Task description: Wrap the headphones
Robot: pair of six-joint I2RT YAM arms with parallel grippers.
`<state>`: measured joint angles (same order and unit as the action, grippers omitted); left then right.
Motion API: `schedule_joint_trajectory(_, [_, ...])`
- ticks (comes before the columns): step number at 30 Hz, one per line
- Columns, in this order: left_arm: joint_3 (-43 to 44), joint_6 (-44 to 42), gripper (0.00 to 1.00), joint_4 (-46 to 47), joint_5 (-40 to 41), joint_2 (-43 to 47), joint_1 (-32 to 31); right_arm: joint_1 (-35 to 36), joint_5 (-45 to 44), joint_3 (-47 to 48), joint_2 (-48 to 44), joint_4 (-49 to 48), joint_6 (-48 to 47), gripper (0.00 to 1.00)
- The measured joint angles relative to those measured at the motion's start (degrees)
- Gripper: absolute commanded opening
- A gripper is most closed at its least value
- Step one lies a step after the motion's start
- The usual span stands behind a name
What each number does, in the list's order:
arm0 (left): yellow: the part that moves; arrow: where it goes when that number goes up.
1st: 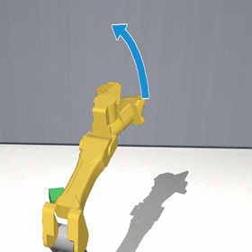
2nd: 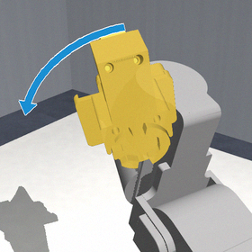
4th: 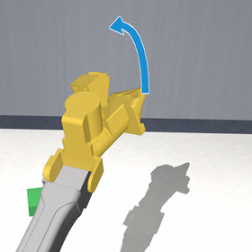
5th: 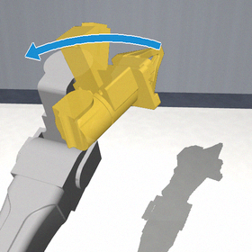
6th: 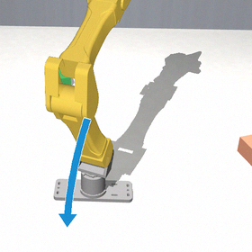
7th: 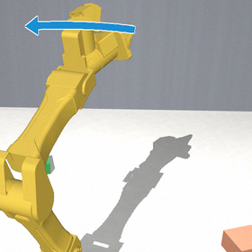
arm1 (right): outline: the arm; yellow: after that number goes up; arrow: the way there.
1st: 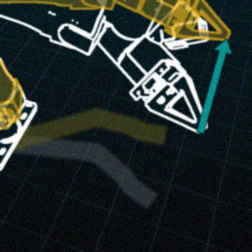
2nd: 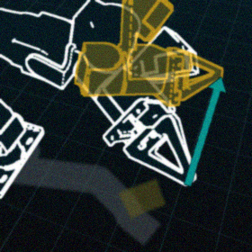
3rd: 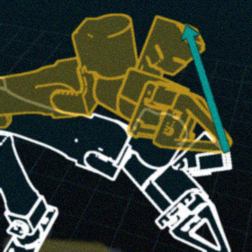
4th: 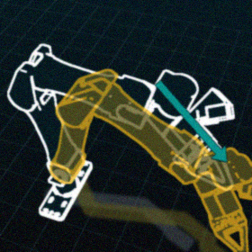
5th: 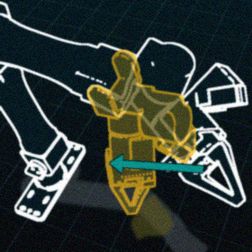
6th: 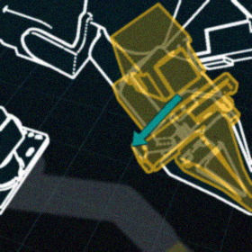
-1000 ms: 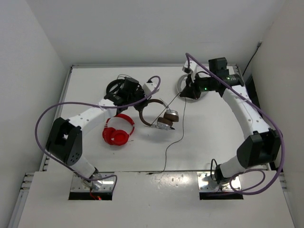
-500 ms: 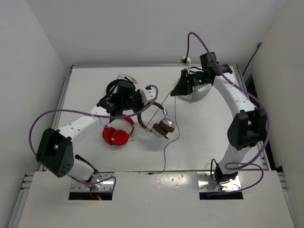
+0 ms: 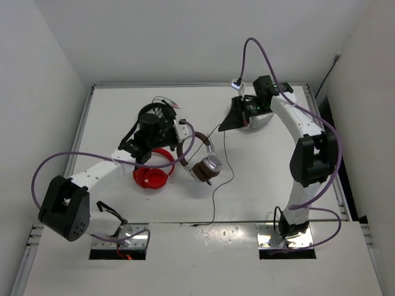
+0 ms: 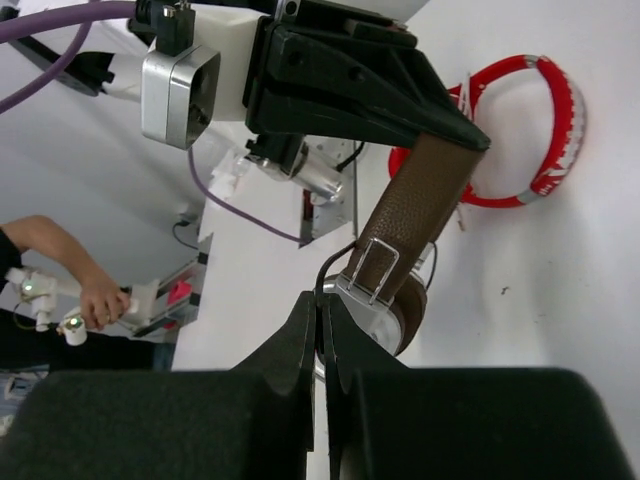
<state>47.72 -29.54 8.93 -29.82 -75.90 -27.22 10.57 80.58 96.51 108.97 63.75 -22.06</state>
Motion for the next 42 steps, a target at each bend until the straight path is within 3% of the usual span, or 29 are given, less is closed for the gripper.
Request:
schedule_joint_trajectory(7, [-0.8,-0.3,0.0,2.5,-3.9,0.5,0.3,3.2,2.1,-0.9,0.0,-2.8,5.0,0.0])
schedule_joint_trajectory(21, [-4.4,-1.7,0.0,7.9,-5.1,4.4,0.3,4.8,2.9,-10.1,-0.6,-24.5,26.7,0.0])
schedule_joint_trajectory(27, [-5.2,-0.7,0.0,10.2,-4.2,6.6,0.3,4.8,3.2,-11.3,-0.6,-30.0,31.8,0.0])
schedule_joint_trajectory(42, [-3.2,18.5,0.0,14.0,5.3,4.4,3.6,4.3,3.4,-16.6,-4.2,-36.7,36.0,0.0])
